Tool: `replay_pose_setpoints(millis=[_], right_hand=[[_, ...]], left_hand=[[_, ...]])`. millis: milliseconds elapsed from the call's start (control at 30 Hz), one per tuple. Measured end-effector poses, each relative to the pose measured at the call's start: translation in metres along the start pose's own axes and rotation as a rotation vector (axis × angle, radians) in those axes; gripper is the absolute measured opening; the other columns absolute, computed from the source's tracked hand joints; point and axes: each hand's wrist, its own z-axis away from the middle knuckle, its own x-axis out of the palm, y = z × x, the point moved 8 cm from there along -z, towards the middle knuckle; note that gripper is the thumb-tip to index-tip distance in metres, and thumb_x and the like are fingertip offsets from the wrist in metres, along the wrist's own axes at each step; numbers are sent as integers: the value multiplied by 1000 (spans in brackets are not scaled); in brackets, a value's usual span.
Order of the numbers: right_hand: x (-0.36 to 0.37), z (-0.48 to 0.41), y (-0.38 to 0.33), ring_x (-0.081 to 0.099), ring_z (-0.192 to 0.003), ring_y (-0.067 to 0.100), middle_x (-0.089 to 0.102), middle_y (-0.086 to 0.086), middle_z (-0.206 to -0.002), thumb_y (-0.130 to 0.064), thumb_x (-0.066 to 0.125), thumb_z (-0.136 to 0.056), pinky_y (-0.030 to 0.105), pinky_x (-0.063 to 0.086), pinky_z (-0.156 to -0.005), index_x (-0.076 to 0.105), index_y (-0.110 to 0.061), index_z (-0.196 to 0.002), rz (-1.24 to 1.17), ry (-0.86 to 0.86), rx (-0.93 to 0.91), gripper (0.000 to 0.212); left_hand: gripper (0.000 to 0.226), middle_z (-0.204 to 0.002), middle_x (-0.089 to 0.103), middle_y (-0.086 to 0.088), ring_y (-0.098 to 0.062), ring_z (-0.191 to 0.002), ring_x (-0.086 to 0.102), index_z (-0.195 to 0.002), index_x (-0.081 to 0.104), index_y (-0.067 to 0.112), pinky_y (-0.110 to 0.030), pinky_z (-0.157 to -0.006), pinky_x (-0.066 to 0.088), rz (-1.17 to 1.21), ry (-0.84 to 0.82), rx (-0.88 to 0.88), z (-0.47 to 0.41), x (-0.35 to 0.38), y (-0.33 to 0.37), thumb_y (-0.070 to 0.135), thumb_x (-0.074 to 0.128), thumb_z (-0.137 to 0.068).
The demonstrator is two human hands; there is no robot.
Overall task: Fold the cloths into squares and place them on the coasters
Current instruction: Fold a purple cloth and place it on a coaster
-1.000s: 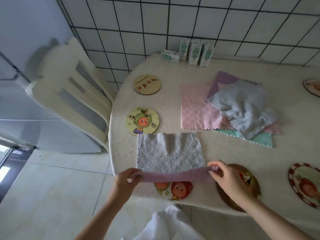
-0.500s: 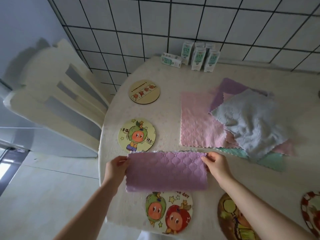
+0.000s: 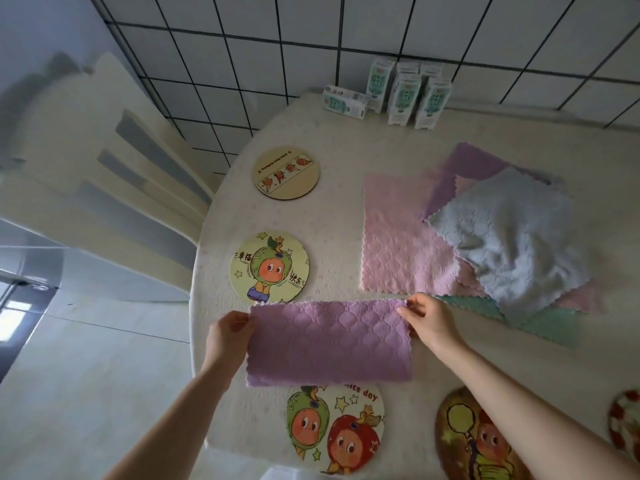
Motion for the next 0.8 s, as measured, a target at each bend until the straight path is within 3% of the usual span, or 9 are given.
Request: replay_pose_setpoints(millis=[100, 267, 367, 433, 500, 667, 800], right_hand=[[1, -1, -13, 62, -72, 12, 66, -6, -77, -18, 72, -81, 18, 42, -58, 60, -15, -84, 66, -6, -66, 12], [11, -5, -25, 59, -61, 9, 66, -3, -81, -19, 72, -81, 25, 45, -53, 57, -24, -96, 160, -124, -153, 21], [14, -5, -33, 51, -53, 6, 56, -9, -62, -19, 71, -82, 23, 39, -47, 56, -18, -89, 283, -122, -201, 17], [17, -5, -34, 56, -56, 11, 60, -7, -63, -23, 69, -84, 32, 46, -52, 55, -16, -83, 350, -121, -203, 15], [18, -3, -32, 59, -58, 17, 61, -5, -63, -24, 64, -87, 32, 46, -53, 52, -17, -79, 361, -135, -186, 16], [10, 5, -26, 43, -52, 14, 50, -2, -60, -18, 61, -85, 28, 33, -49, 46, -15, -70, 257, -84, -169, 21], [4, 4, -24, 50, -53, 17, 54, -2, -59, -22, 61, -86, 32, 40, -51, 46, -17, -73, 227, -56, -125, 20]], left_hand=[[10, -84, 70, -3, -21, -73, 66, -96, 65, 16, -35, -67, 57, -65, 17, -16, -3, 0, 1, 16, 58, -90], [13, -85, 67, -2, -17, -71, 64, -100, 59, 23, -24, -56, 51, -160, -45, 10, -9, 6, 15, 25, 63, -88], [15, -85, 66, -3, -20, -75, 61, -95, 61, 16, -26, -63, 50, -250, -61, 20, -12, 11, 20, 25, 67, -84], [16, -87, 66, -6, -21, -76, 59, -91, 67, 10, -27, -65, 48, -290, -46, 48, -11, 13, 22, 24, 67, -83], [14, -92, 63, -5, -21, -79, 56, -90, 68, 11, -28, -65, 43, -279, -4, 70, -6, 13, 25, 22, 65, -82], [3, -72, 59, -1, -15, -61, 52, -81, 58, 13, -22, -49, 35, -247, 74, 174, 0, 3, 43, 14, 59, -84], [2, -73, 59, -2, -7, -58, 48, -88, 60, 9, -18, -48, 32, -213, 104, 258, -5, -4, 62, 11, 59, -88]])
